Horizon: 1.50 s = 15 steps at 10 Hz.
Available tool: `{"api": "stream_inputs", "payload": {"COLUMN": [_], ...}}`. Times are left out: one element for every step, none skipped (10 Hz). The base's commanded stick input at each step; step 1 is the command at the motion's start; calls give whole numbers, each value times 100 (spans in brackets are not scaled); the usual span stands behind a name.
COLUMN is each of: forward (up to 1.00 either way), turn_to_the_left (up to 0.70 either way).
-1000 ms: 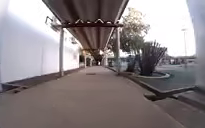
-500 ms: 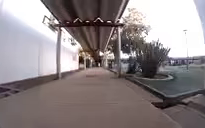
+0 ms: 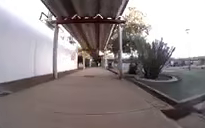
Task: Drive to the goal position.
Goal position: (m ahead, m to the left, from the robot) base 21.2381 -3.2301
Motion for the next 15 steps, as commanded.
{"api": "stream_inputs", "payload": {"forward": [70,70,70,70,70,70,70,70,70,70,70,70,70,70,70], "turn_to_the_left": [0,0,0,0,0,0,0,0,0,0,0,0,0,0,0]}}
